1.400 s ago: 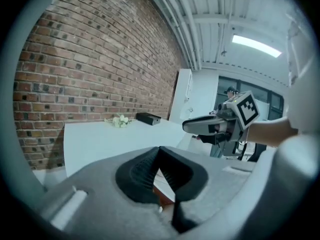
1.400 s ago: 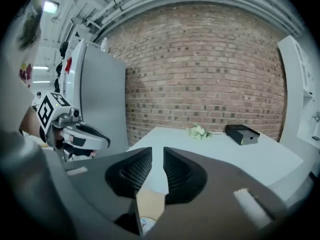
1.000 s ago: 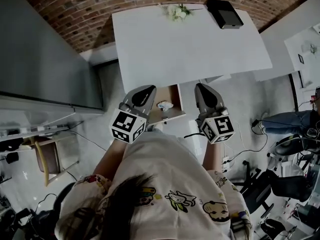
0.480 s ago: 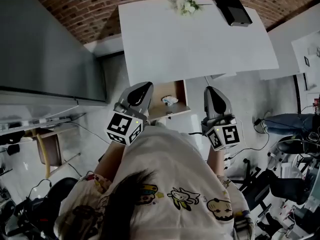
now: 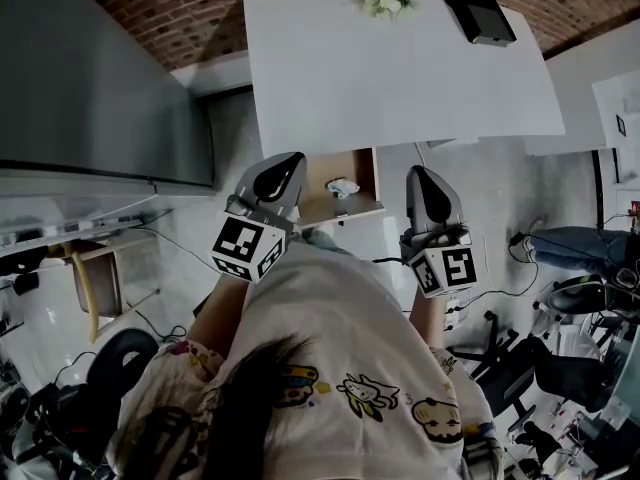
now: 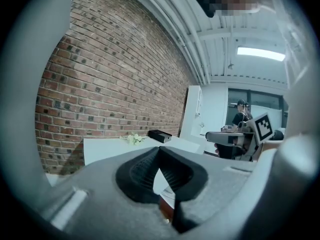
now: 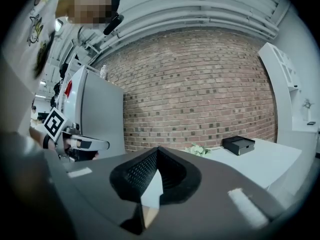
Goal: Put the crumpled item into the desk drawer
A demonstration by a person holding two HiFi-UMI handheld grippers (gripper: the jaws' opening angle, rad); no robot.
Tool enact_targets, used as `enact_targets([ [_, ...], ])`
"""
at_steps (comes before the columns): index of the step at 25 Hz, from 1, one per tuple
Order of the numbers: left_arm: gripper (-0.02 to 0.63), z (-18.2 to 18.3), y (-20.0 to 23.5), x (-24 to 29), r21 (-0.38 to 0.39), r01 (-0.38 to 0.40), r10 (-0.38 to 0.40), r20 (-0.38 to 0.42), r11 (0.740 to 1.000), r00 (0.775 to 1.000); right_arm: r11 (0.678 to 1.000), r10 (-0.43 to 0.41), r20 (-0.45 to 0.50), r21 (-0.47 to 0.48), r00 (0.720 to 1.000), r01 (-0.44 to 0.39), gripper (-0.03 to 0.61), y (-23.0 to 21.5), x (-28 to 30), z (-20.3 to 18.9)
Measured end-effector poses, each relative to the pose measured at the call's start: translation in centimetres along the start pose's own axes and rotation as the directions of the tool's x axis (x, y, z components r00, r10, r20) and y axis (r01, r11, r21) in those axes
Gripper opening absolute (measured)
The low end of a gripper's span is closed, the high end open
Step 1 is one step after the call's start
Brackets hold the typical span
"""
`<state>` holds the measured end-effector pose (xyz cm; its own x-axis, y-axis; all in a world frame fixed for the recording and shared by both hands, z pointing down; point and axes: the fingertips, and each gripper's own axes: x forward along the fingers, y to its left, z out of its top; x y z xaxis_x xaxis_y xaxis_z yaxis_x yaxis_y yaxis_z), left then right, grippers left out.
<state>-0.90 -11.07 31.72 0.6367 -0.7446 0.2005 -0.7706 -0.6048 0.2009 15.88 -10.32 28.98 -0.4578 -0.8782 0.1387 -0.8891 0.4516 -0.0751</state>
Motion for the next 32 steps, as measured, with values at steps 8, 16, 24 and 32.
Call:
enact_targets([
  [8,-0.002,-0.2,-0.3,-0.4,0.005,-0.009,0.009,0.004,1.000,1.000,1.000,0.004,-0.001,0.012,1.000,-0.004,0.009,0.2,-0.4,-0.2],
  [16,-0.002,-0.5,-0.6,-1.0,0.007,-0.015,0.015,0.002,1.000,1.000,1.000,0.024,-0.024,0.021,0.999,-0.023,0.009,1.0,-0.8,-0.9],
  [24,-0.002,-0.8,-1.0,-1.4,0.002,-0.017,0.017,-0.004,1.000,1.000,0.999,0.021,-0.035,0.039,0.999,-0.020,0.009,1.1,-1.1,-1.1],
  [32,-0.002,-1.0,-0.8,-1.5,-0.003,-0.029,0.029,-0.007,1.000,1.000,0.999,0.022,-0.039,0.043,0.999,-0.020,0.009,1.1,-1.4,-1.3],
])
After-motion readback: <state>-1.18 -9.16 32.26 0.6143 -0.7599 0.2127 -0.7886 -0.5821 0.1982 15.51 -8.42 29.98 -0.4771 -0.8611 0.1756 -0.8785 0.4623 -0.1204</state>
